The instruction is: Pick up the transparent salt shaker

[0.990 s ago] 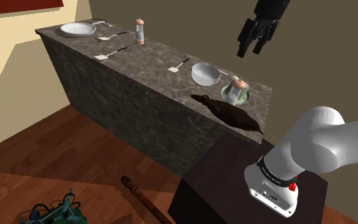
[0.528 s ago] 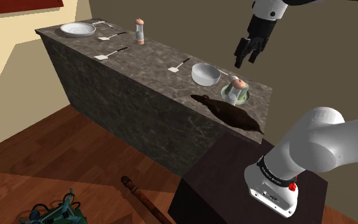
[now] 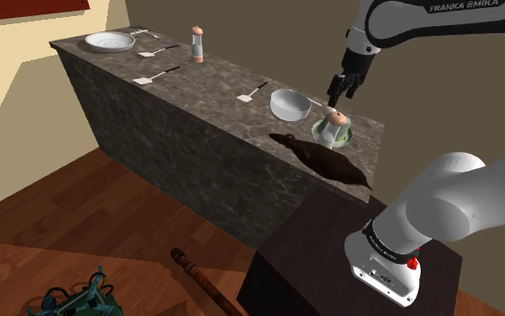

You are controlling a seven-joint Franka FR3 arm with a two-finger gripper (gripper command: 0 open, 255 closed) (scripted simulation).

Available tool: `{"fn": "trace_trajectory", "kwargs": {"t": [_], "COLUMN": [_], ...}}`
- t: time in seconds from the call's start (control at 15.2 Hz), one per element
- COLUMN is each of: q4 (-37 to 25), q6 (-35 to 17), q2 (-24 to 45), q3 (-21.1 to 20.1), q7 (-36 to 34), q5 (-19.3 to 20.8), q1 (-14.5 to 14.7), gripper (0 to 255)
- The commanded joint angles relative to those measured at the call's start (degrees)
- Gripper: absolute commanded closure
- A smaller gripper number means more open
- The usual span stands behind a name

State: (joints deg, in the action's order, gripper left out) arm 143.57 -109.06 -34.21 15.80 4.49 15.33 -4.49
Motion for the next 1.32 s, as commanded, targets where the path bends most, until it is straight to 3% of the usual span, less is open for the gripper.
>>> {"fn": "trace_trajectory", "kwargs": {"t": [0.0, 0.4, 0.99, 1.06, 1.25], "q4": [0.51, -0.14, 3.12, 3.21, 3.25], "q6": [-3.51, -13.95, -20.67, -20.67, -20.66], "q2": [2.54, 12.08, 15.61, 15.51, 15.46], "q3": [1.57, 6.54, 7.61, 7.64, 7.64], "q7": [1.35, 5.41, 4.59, 4.63, 4.62], "q5": [1.77, 5.92, 6.59, 6.65, 6.67], "q1": [-0.70, -2.52, -2.66, -2.71, -2.72], "gripper": [0, 0, 0, 255, 255]}}
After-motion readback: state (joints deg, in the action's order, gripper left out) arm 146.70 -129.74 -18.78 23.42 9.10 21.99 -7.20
